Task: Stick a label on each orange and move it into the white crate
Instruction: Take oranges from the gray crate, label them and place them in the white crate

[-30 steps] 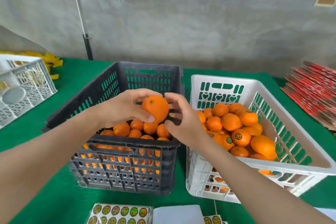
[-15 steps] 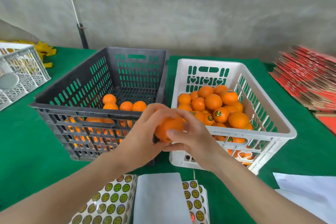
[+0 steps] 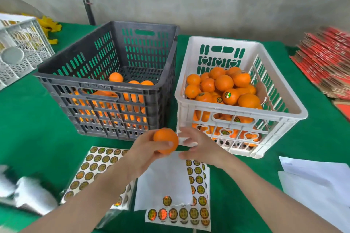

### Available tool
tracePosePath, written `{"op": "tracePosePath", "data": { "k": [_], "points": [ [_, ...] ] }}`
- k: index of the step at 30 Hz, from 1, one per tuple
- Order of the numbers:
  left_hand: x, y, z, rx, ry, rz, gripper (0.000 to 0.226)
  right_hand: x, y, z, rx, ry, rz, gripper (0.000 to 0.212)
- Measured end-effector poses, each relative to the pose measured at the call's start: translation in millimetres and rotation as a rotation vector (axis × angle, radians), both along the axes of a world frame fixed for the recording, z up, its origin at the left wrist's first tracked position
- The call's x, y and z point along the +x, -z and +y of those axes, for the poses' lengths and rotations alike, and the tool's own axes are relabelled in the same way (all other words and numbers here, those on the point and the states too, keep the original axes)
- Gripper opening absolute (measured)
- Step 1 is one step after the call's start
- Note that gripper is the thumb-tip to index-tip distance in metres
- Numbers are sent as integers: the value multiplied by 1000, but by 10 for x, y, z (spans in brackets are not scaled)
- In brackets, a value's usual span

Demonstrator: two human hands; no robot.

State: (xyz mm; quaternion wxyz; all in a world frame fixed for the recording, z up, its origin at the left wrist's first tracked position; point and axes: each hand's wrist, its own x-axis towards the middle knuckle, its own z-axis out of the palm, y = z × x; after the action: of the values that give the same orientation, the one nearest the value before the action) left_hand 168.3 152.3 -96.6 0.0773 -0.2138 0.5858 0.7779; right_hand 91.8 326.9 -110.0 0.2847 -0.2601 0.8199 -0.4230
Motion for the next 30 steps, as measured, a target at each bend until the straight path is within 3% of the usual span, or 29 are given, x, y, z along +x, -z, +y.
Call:
{"op": "tracePosePath", "data": {
  "k": [2,3,5,10,15,18,21,25,30],
  "points": [
    [36,111,-87,40,-66,-57,62,-25,215,46,261,-10,9,14],
    [55,153,-131,58,-86,-82,69,-30,335,44,349,-3,45,17],
    [72,226,-209,80,-121,-123,73,-8,524,-22,457,26,74,43],
    [151,456,-272,107,-159,-233,68,64,684,-265,631,127,189,49],
    [215,584,-254,102,-135,-226,77,119,668,-382,308,248,143,32],
    [154,418,-351,-35,52,-124,77,86,480,-364,84,290,-6,19],
    [25,211,-430,3,215,-106,76,49,282,-297,-36,343,-140,13],
    [-143,98,-404,-41,173,-109,78,96,169,-87,-290,455,-345,40],
    [-218,92,-465,67,85,-160,90,391,250,255,-398,486,-436,42]
  ]
}}
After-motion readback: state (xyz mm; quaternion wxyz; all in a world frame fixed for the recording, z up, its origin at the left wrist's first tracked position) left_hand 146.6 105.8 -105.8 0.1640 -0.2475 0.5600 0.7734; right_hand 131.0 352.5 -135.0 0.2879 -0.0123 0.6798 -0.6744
